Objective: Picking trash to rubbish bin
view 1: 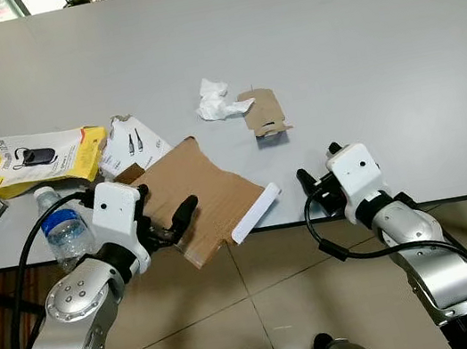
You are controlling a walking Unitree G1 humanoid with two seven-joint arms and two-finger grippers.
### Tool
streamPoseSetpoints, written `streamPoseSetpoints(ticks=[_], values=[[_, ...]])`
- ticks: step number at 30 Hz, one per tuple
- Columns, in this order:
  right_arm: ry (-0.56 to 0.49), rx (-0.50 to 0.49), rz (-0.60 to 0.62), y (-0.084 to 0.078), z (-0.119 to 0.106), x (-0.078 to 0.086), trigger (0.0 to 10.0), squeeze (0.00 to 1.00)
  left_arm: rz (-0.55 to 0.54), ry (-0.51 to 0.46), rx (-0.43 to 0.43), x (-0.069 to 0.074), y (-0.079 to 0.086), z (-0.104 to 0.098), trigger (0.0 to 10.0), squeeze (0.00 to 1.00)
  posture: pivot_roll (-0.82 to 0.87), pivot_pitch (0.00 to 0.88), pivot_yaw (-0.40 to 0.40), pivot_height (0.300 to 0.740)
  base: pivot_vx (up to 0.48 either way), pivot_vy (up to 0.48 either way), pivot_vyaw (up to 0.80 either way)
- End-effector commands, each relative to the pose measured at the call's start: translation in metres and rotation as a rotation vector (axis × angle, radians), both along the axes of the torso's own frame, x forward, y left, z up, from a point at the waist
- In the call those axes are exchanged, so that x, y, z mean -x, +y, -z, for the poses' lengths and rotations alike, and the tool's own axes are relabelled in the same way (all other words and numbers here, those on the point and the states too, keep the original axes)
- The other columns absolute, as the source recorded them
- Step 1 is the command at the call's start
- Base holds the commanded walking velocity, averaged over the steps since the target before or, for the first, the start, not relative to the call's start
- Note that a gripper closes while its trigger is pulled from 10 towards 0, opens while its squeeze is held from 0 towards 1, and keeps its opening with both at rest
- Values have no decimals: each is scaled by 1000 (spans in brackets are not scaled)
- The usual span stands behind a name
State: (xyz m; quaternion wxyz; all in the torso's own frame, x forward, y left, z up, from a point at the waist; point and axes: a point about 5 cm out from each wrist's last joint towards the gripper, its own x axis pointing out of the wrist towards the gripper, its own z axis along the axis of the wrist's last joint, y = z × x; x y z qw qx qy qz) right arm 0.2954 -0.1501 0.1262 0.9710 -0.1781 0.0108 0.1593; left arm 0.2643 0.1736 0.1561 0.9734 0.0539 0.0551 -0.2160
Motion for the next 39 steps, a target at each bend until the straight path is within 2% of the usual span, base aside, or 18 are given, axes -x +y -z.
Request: streamPoseSetpoints(ticks=[1, 7, 16, 23, 25, 33, 39], values=[[43, 4, 5, -2, 10, 4, 10000, 0, -6, 6, -8, 2, 0, -1, 10000, 0, 133, 236, 71, 740, 0, 0, 0], [35, 15, -5, -1, 9, 6, 10000, 0, 11, -3, -7, -3, -2, -6, 10000, 0, 133, 236, 71, 740, 0, 0, 0], [20, 12, -98, 7, 2, 8, 10000, 0, -11, -42, 7, -16, -4, -16, 10000, 0, 110, 212, 59, 740, 0, 0, 0], [0, 62, -167, 15, -1, 10, 10000, 0, -12, -58, 37, -19, -12, -18, 10000, 0, 101, 193, 48, 740, 0, 0, 0], [-14, 120, -170, 13, 0, 9, 10000, 0, -9, -65, 46, -20, -14, -20, 10000, 0, 100, 192, 47, 740, 0, 0, 0], [-47, 154, -154, 4, -8, -2, 10000, 0, 46, -74, 49, -21, -15, -26, 10000, 0, 105, 197, 44, 740, 0, 0, 0], [-84, 206, -138, 0, -12, -6, 10000, 0, 32, -85, 39, -23, -11, -29, 10000, 0, 111, 200, 48, 740, 0, 0, 0]])
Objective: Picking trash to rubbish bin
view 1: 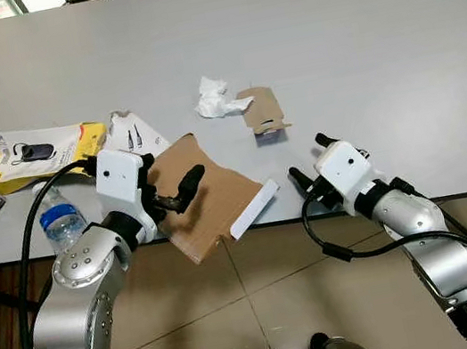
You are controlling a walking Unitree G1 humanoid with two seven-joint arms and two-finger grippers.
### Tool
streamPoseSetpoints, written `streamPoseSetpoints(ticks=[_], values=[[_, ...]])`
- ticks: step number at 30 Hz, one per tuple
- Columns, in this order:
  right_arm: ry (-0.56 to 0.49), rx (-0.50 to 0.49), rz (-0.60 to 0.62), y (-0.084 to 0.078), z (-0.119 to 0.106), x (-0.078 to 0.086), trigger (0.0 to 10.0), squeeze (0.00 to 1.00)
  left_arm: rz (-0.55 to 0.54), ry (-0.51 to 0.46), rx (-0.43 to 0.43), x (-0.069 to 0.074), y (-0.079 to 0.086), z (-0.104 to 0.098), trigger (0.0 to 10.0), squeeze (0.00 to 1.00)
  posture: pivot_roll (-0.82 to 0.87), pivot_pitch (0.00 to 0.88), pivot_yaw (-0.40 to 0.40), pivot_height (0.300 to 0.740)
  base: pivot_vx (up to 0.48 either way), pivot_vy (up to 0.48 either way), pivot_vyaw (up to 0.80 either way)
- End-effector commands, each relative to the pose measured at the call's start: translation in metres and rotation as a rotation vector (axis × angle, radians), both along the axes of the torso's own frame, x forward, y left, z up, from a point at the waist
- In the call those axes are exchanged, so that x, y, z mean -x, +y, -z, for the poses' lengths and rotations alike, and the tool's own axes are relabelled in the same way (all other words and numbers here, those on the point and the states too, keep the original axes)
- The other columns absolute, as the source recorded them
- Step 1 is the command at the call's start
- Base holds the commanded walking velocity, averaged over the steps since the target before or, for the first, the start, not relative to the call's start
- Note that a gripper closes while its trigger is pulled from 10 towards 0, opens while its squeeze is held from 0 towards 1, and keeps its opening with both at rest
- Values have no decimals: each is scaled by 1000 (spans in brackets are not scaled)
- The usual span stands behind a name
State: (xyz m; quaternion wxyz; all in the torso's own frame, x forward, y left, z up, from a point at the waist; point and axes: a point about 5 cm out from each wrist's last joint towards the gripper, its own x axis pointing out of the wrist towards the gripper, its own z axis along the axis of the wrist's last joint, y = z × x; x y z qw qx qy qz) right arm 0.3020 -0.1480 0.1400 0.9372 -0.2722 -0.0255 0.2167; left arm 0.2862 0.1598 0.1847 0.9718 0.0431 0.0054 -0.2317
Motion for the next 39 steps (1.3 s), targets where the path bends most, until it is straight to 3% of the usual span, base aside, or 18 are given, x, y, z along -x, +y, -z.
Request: streamPoseSetpoints(ticks=[1, 16, 22, 39], values=[[-14, 45, 2, -3, 1, 0, 10000, 0, 16, 5, 8, 0, 1, -1, 10000, 0, 109, 200, 49, 740, 0, 0, 0], [-59, 97, -9, -9, -7, -11, 10000, 0, 272, 69, 8, 14, -11, -8, 10000, 0, 121, 226, 62, 740, 0, 0, 0], [-71, 103, -11, -7, -5, -10, 10000, 0, 394, 105, -63, 22, -14, -9, 10000, 0, 125, 227, 75, 740, 0, 0, 0], [-130, 172, -58, 0, -14, -18, 10000, 0, 414, 178, -117, 27, -4, 1, 10000, 0, 147, 265, 103, 740, 0, 0, 0]])
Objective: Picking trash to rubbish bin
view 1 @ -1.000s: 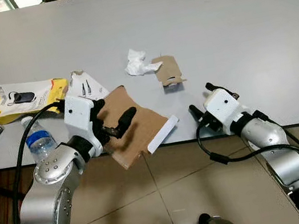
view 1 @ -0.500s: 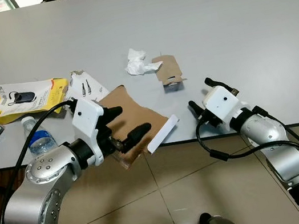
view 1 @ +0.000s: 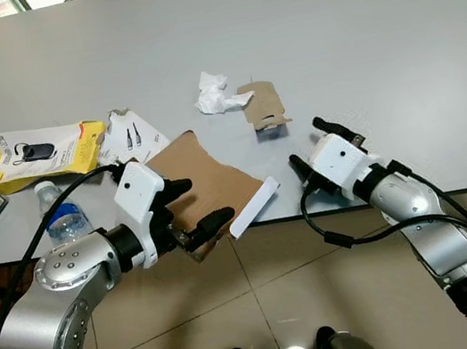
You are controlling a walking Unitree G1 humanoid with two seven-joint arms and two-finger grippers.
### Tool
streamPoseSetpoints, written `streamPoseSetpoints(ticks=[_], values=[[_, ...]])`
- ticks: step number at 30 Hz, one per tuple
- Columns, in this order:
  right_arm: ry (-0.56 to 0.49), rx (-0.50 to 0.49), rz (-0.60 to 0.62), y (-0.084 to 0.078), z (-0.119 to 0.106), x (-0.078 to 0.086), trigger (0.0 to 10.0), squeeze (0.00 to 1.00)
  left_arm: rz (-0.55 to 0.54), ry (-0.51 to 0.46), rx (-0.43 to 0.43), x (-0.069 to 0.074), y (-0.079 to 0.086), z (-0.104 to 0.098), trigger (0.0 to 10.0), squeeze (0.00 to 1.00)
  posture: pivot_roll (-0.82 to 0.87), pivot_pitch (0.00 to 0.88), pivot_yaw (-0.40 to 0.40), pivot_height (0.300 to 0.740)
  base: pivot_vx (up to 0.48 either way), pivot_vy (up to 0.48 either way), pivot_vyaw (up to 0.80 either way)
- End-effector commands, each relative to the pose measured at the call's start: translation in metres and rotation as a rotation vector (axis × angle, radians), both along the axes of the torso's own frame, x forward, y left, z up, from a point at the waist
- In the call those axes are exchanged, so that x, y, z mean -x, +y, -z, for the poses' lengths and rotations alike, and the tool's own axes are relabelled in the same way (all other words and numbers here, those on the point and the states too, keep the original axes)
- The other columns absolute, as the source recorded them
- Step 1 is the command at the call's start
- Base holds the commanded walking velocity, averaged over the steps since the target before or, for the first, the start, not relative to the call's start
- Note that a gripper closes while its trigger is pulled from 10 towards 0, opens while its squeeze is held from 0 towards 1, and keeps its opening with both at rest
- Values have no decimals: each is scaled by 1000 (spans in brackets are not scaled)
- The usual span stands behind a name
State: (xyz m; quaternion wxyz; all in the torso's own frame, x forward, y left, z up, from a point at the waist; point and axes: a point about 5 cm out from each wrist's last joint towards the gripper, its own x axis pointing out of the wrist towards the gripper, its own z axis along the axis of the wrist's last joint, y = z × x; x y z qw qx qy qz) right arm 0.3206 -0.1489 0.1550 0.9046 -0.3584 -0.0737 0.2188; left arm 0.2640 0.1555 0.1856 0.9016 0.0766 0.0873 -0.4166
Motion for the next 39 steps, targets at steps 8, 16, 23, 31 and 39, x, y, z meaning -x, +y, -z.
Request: streamPoseSetpoints(ticks=[8, 16, 23, 31, 39], values=[[-49, 74, -59, 8, -10, -13, 10000, 0, 10, 18, -32, 4, 5, 3, 10000, 0, 158, 279, 110, 740, 0, 0, 0], [-42, 137, -82, 12, -13, -34, 10000, 0, -6, 17, -29, 7, 5, 3, 10000, 0, 181, 289, 99, 740, 0, 0, 0], [20, 107, -96, 9, -14, -49, 10000, 0, -20, 22, -33, 11, 7, 4, 10000, 0, 200, 299, 96, 740, 0, 0, 0], [64, 62, -96, 7, -16, -62, 10000, 0, -31, 24, -38, 13, 9, 3, 10000, 0, 216, 310, 96, 740, 0, 0, 0], [92, -9, -116, 17, -15, -65, 0, 0, -35, 27, -39, 15, 9, 3, 10000, 0, 219, 317, 94, 740, 0, 0, 0]])
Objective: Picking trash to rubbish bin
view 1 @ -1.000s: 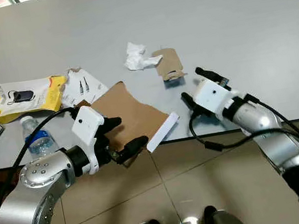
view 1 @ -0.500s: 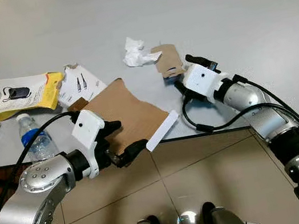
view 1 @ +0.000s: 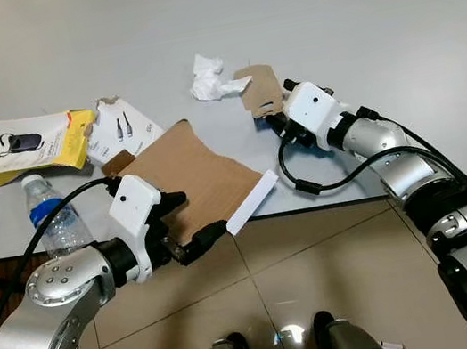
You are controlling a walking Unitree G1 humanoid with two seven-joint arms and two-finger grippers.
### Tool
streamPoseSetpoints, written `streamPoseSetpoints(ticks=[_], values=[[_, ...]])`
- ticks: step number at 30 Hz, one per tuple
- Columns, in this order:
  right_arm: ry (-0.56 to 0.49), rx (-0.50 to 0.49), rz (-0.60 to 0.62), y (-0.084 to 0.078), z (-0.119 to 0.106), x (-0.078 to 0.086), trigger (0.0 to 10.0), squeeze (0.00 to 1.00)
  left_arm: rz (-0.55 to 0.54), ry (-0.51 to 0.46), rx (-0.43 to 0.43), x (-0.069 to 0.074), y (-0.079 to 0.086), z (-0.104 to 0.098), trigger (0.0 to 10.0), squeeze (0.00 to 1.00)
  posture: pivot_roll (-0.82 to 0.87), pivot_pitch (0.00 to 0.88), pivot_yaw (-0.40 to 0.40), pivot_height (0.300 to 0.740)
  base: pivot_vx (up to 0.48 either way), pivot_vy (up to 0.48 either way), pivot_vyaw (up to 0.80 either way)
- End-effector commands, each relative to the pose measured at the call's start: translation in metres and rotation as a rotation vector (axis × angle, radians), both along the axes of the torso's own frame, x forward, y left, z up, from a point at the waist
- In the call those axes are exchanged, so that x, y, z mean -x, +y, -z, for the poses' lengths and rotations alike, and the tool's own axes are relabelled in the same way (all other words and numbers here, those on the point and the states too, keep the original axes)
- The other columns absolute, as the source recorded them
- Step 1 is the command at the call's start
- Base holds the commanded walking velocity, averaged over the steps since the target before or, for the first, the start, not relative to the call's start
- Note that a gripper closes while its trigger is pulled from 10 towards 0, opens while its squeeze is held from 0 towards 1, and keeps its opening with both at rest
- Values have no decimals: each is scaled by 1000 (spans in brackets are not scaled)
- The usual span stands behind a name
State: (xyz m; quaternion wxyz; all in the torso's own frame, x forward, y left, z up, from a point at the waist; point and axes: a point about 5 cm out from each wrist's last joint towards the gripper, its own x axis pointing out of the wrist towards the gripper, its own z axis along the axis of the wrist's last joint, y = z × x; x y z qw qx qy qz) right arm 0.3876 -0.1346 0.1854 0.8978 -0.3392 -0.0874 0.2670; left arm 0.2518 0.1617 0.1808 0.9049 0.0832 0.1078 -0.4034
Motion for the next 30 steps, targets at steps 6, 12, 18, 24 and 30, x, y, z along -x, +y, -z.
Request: streamPoseSetpoints(ticks=[6, 12, 18, 24, 30], values=[[78, -7, -33, 12, 12, -1, 0, 0, -8, -3, -6, 3, 2, -2, 10000, 0, 223, 316, 92, 740, 0, 0, 0], [81, -13, -62, 21, 14, -1, 0, 0, -9, -5, -6, 3, 2, -2, 10000, 0, 223, 315, 94, 740, 0, 0, 0], [84, -18, -66, 21, 15, -1, 0, 0, -4, -5, -6, 3, 0, -2, 10000, 0, 222, 316, 95, 740, 0, 0, 0], [88, -18, -60, 18, 16, -1, 0, 0, -3, -7, -8, 2, 1, -2, 10000, 0, 220, 315, 98, 740, 0, 0, 0], [86, -15, -52, 17, 17, -1, 0, 0, -4, -11, -8, 1, 0, -3, 10000, 0, 220, 315, 99, 740, 0, 0, 0]])
